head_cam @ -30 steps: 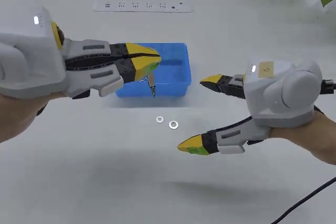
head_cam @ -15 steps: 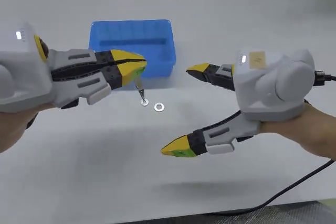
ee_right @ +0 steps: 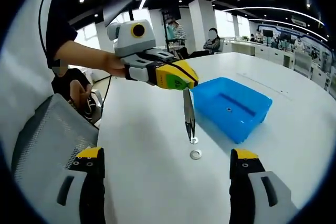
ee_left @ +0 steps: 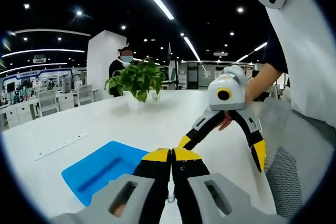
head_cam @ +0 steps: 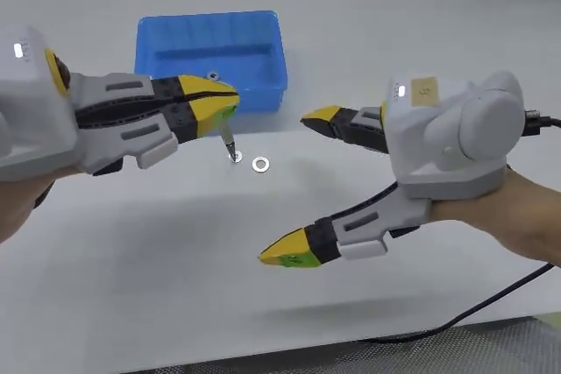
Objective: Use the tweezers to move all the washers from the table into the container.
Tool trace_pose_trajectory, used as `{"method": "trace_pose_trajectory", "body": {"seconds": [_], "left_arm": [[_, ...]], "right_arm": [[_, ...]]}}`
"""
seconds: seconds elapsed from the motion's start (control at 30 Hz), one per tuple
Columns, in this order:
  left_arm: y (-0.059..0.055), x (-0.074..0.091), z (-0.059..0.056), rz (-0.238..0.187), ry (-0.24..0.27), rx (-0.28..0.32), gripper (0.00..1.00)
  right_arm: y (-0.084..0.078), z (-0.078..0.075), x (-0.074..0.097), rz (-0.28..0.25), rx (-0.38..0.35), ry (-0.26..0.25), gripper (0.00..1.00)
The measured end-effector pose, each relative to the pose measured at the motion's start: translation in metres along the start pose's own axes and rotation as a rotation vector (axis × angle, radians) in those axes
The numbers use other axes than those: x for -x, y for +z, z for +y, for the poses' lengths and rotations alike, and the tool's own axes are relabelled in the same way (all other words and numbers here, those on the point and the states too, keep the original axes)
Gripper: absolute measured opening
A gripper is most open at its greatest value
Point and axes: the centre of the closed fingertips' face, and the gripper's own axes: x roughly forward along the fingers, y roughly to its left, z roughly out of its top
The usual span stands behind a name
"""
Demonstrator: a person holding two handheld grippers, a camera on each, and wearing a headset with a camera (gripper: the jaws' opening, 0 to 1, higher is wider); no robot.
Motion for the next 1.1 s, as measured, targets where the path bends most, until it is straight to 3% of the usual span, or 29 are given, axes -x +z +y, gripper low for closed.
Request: {"method": "trace_pose_trajectory", "body": {"seconds": [0.57, 0.77, 0.97, 1.03, 1.1], "left_arm": [[0.0, -0.002, -0.002, -0.009, -0.005, 0.014, 0.04], [-0.005, -0.001, -0.003, 0.005, -0.002, 0.007, 0.04], [-0.005, 0.0, -0.009, 0.032, -0.035, -0.028, 0.04], [-0.006, 0.001, -0.007, 0.044, -0.037, -0.019, 0.04], [-0.007, 0.002, -0.006, 0.051, -0.047, 0.017, 0.04]], "right_arm": [[-0.003, 0.004, -0.005, -0.008, -0.029, 0.009, 0.98], [-0.001, 0.005, -0.007, -0.011, -0.026, 0.015, 0.96], [-0.002, 0.008, -0.009, -0.009, -0.024, 0.03, 0.95], [0.0, 0.005, -0.011, -0.015, -0.02, 0.025, 0.94], [0.004, 0.006, -0.015, -0.026, -0.026, 0.054, 0.91]]}}
